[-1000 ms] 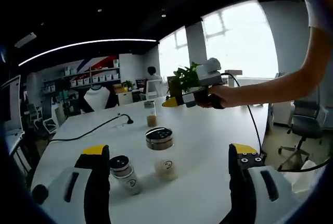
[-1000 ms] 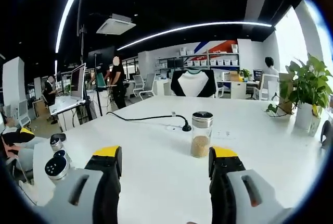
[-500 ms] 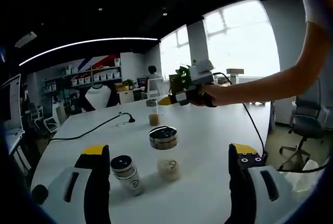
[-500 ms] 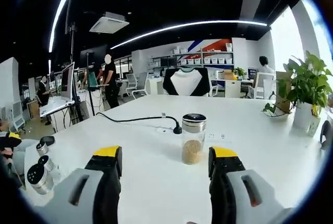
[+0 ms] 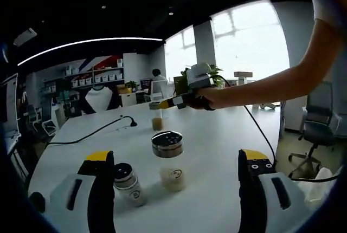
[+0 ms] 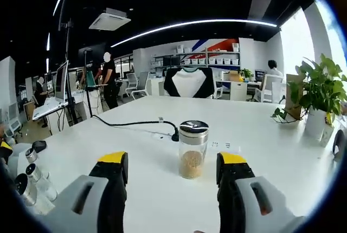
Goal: Rotate the seasoning bottle until the label or dispensing opening points toward the visible target arrow and the bottle remains upright within the marked orientation range
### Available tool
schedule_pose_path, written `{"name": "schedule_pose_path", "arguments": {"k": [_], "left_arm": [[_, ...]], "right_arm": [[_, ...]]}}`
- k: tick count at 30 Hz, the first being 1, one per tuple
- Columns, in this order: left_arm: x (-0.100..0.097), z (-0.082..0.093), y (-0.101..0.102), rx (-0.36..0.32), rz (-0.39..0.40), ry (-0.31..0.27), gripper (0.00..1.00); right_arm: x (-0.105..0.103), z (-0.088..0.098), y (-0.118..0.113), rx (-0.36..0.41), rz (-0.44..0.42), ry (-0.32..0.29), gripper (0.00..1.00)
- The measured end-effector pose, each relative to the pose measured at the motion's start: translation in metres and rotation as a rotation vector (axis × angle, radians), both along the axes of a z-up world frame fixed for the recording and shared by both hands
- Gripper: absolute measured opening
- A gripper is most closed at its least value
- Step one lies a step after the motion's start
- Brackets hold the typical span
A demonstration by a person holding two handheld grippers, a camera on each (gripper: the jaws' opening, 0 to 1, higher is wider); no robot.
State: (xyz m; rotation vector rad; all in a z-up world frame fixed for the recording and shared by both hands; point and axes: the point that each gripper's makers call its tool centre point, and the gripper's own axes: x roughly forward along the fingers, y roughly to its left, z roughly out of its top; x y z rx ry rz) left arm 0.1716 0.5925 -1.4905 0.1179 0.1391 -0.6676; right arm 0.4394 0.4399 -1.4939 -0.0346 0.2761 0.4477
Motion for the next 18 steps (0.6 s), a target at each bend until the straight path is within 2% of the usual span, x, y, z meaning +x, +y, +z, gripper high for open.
{"name": "schedule_pose_path", "arguments": {"k": [6, 11, 18], "left_arm": [[0.004, -0.002, 0.001, 0.008, -0.002, 0.005, 1.00], [0.008, -0.003, 0.002, 0.003, -0.002, 0.014, 0.99], [0.010, -0.004, -0.001, -0.001, -0.015, 0.022, 0.99]], "right_arm": [[0.019, 0.006, 0.002, 0.005, -0.011, -0.009, 0.65], [0.035, 0.002, 0.006, -0.013, -0.009, -0.001, 0.64], [0.058, -0.008, 0.002, 0.000, -0.037, 0.021, 0.61]]}}
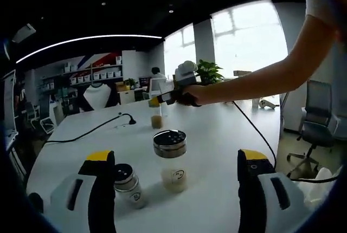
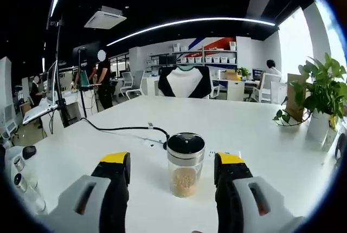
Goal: Rotate the seasoning bottle until the label or dispensing opening points toward the visible target arrow and the bottle remains upright within the marked orientation range
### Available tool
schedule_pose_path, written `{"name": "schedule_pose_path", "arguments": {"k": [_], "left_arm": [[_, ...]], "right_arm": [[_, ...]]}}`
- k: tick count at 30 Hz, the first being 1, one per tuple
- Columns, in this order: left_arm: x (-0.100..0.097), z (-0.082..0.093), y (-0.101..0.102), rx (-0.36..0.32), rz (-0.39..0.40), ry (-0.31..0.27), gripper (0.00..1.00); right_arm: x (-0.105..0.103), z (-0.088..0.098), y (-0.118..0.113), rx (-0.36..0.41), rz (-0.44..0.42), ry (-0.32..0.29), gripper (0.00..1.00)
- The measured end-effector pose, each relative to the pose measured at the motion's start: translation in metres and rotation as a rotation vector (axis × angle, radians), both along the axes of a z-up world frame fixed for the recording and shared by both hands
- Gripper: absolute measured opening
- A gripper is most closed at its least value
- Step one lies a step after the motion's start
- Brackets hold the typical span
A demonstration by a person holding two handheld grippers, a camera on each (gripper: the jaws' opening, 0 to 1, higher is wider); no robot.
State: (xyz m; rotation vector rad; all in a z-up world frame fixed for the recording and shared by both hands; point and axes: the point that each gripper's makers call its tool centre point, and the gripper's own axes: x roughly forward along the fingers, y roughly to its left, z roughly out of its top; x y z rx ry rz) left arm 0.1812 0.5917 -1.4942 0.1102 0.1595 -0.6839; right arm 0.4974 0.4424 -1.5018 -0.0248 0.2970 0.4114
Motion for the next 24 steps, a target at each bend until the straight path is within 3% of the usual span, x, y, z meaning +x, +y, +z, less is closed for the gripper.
{"name": "schedule_pose_path", "arguments": {"k": [3, 5, 11, 24], "left_arm": [[0.000, 0.001, -0.001, -0.002, -0.003, -0.002, 0.99], [0.002, -0.001, -0.002, -0.006, -0.004, 0.001, 0.99], [0.002, -0.007, -0.003, -0.007, -0.008, 0.022, 0.99], [0.006, -0.009, -0.004, -0.003, -0.008, 0.032, 0.99]], "right_arm": [[0.007, -0.004, -0.002, 0.070, -0.029, 0.025, 0.60], [0.010, -0.006, -0.003, 0.077, -0.033, 0.027, 0.59], [0.022, -0.009, -0.005, 0.038, -0.048, -0.002, 0.52], [0.040, -0.019, -0.003, 0.034, -0.064, 0.006, 0.51]]}}
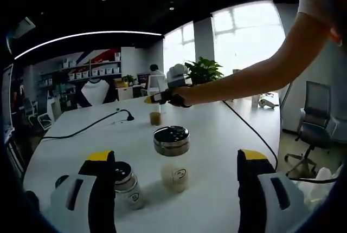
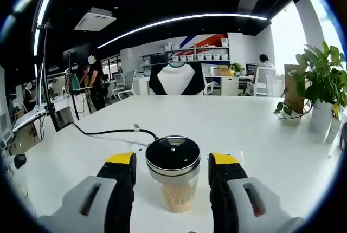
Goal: Rotate the seasoning bottle until the label or dispensing opening points toward the visible target arrow and the bottle remains upright within the marked orientation range
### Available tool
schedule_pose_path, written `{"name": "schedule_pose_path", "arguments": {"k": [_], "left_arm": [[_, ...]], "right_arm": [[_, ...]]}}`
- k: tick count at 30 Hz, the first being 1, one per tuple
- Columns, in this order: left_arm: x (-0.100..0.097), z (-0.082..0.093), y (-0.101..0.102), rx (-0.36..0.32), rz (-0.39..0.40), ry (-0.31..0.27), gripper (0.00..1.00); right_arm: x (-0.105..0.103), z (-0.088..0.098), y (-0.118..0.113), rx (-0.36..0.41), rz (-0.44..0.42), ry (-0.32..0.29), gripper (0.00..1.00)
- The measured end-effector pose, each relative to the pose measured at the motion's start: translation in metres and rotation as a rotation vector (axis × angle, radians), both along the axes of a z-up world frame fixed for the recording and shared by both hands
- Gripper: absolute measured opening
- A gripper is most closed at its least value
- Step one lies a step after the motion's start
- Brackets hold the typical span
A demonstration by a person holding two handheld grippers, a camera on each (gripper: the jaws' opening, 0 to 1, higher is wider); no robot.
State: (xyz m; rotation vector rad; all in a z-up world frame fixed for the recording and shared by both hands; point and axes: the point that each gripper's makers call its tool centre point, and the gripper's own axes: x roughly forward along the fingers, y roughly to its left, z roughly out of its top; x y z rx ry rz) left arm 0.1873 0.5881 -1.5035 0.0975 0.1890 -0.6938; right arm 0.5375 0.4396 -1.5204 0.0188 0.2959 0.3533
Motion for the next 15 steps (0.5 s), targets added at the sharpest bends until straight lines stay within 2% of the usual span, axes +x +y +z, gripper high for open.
{"name": "schedule_pose_path", "arguments": {"k": [15], "left_arm": [[0.0015, -0.0090, 0.0054, 0.021, 0.011, 0.024, 0.98]], "right_arm": [[0.0070, -0.0006, 0.0060, -0.050, 0.009, -0.038, 0.39]]}}
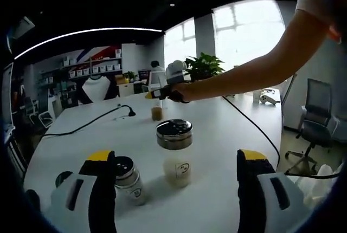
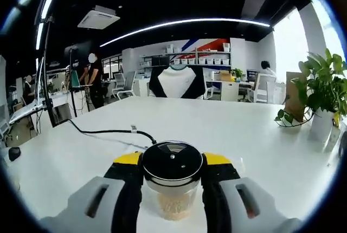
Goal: Rotate the seasoning bottle until the label or dispensing opening points toward the visible target arrow and the bottle remains upright within the marked orientation range
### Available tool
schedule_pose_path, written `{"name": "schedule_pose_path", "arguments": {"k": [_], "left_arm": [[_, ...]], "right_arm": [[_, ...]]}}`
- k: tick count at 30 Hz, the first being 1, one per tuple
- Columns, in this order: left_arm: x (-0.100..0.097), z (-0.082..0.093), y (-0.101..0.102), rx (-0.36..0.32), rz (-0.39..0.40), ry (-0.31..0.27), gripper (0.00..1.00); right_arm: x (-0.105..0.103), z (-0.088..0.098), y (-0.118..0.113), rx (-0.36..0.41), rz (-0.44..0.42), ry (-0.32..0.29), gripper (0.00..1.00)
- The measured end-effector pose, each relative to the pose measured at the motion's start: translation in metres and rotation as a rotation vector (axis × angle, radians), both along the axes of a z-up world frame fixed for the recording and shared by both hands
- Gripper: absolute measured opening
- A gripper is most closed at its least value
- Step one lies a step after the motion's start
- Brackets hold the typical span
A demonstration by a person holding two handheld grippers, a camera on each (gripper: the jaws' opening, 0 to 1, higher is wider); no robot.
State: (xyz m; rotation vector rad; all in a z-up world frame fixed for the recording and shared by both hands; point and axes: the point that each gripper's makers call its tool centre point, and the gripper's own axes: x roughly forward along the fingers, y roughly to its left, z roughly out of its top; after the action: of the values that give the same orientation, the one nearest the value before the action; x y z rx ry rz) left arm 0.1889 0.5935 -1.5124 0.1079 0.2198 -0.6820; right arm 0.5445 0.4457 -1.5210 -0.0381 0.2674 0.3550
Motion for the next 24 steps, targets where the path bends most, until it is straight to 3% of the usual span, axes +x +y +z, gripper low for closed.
{"name": "schedule_pose_path", "arguments": {"k": [10, 17, 24], "left_arm": [[0.000, 0.004, 0.002, -0.008, 0.005, -0.006, 0.98], [-0.001, 0.005, -0.001, -0.001, 0.001, -0.009, 0.97], [-0.006, 0.009, -0.009, -0.001, -0.013, -0.018, 0.97]], "right_arm": [[-0.002, 0.003, 0.000, 0.004, -0.024, 0.004, 0.38], [-0.002, 0.024, -0.008, 0.017, -0.023, -0.050, 0.38], [-0.009, 0.028, -0.017, -0.008, -0.022, -0.045, 0.38]]}}
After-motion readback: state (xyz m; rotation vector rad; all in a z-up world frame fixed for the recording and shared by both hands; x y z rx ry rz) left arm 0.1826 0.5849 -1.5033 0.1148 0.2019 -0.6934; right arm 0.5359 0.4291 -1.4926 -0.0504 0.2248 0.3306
